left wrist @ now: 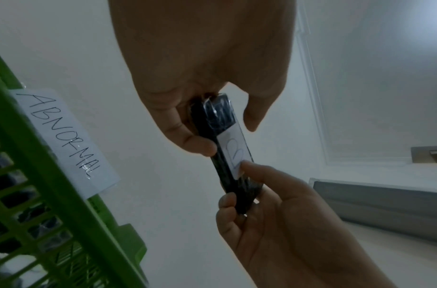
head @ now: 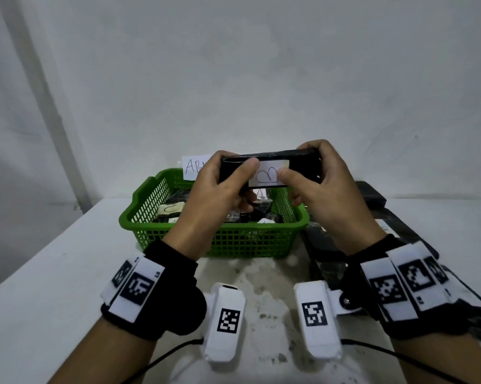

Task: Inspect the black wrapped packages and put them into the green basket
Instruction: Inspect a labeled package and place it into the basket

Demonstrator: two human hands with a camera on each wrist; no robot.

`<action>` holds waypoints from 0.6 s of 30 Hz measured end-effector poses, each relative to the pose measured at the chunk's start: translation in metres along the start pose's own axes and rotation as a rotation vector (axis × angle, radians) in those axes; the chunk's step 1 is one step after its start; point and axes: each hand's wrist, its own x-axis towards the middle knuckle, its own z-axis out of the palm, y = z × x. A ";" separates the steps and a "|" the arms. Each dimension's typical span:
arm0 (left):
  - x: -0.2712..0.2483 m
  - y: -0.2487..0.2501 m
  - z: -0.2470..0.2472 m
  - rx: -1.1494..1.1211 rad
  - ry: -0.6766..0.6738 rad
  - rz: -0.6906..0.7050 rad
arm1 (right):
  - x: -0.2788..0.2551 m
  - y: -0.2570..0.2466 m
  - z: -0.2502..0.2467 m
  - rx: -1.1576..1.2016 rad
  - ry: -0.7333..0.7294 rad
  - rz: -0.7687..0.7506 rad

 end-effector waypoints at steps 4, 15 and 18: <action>0.000 0.004 -0.001 -0.037 0.012 0.004 | 0.000 -0.006 0.002 0.187 -0.057 0.071; 0.000 0.000 -0.002 0.079 0.005 0.105 | -0.002 -0.007 0.003 0.100 0.055 -0.087; 0.000 0.000 -0.004 0.082 0.020 0.104 | -0.002 -0.004 0.009 0.035 0.076 -0.117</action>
